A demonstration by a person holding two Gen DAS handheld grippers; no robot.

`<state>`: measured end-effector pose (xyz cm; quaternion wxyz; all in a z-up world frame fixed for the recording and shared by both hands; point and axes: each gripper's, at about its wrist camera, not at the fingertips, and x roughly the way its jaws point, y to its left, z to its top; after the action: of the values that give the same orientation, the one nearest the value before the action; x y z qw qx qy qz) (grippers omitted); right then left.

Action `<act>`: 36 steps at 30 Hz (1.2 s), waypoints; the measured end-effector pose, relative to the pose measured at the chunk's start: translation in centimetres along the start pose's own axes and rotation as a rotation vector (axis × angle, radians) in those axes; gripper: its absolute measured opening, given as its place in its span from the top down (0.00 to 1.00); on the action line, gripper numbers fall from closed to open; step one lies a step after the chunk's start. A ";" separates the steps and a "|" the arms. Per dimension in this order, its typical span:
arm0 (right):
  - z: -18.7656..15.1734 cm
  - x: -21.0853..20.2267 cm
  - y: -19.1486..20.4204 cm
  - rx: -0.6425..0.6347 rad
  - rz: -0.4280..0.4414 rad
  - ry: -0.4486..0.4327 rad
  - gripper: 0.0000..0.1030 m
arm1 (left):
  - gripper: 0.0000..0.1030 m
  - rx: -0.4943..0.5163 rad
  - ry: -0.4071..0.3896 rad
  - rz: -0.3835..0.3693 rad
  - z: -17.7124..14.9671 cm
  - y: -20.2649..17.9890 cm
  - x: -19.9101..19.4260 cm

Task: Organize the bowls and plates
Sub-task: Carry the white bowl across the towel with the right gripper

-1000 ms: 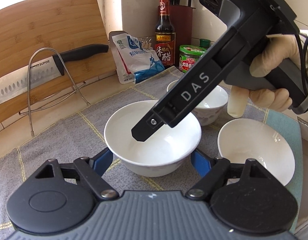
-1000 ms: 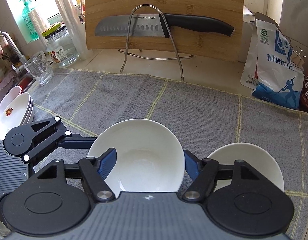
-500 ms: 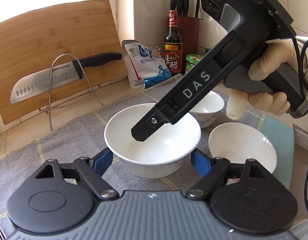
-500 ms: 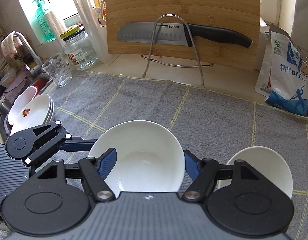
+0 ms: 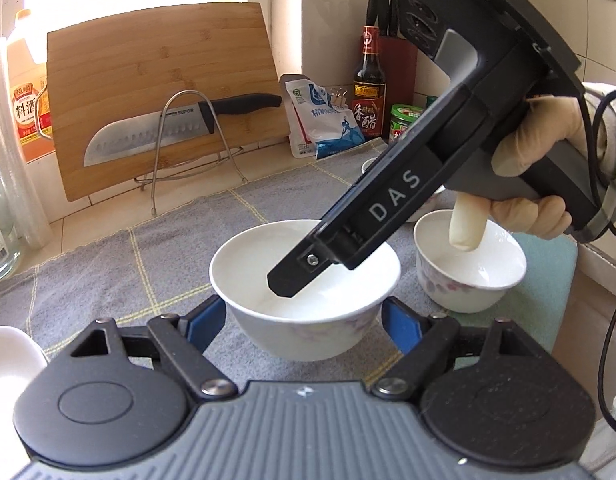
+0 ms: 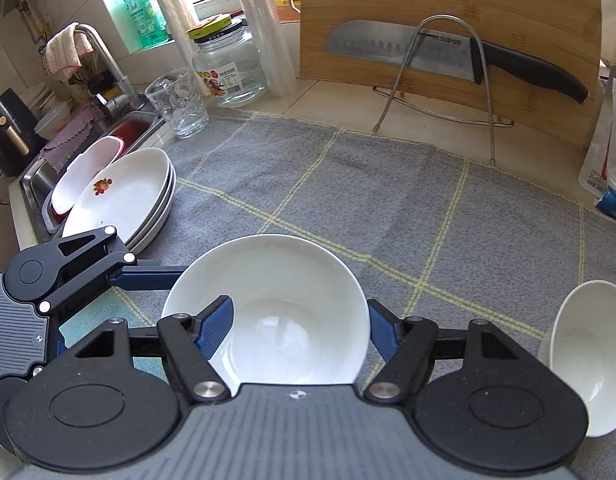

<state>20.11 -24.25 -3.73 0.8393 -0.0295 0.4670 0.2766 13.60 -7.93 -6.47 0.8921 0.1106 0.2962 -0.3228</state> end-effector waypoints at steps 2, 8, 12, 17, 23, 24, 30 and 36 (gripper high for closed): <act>-0.2 0.2 0.7 -0.005 0.005 0.006 0.26 | 0.18 -0.003 0.007 0.005 -0.6 0.2 -0.7; -1.0 1.0 2.6 -0.014 0.012 0.036 0.26 | 0.18 -0.016 0.028 0.000 -1.7 0.6 -2.1; -1.5 1.3 3.5 -0.006 0.021 0.047 0.26 | 0.18 -0.015 0.039 -0.001 -2.4 0.7 -2.9; -2.1 1.5 4.3 -0.001 0.024 0.056 0.26 | 0.18 -0.015 0.052 -0.010 -3.0 0.8 -3.4; -2.4 1.5 4.6 0.008 0.026 0.057 0.26 | 0.18 -0.008 0.058 -0.022 -3.4 1.0 -3.8; -2.4 1.5 4.7 0.008 0.024 0.058 0.26 | 0.18 -0.008 0.060 -0.025 -3.5 1.0 -3.7; -2.4 1.5 4.8 0.012 0.026 0.061 0.26 | 0.18 -0.012 0.074 -0.041 -3.8 1.3 -3.6; -2.4 1.6 5.0 0.010 0.021 0.063 0.26 | 0.18 -0.015 0.080 -0.055 -4.1 1.4 -3.6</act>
<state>16.43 -20.07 -5.35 0.8215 -0.0290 0.4948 0.2818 10.40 -3.45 -7.57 0.8711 0.1084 0.3372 -0.3402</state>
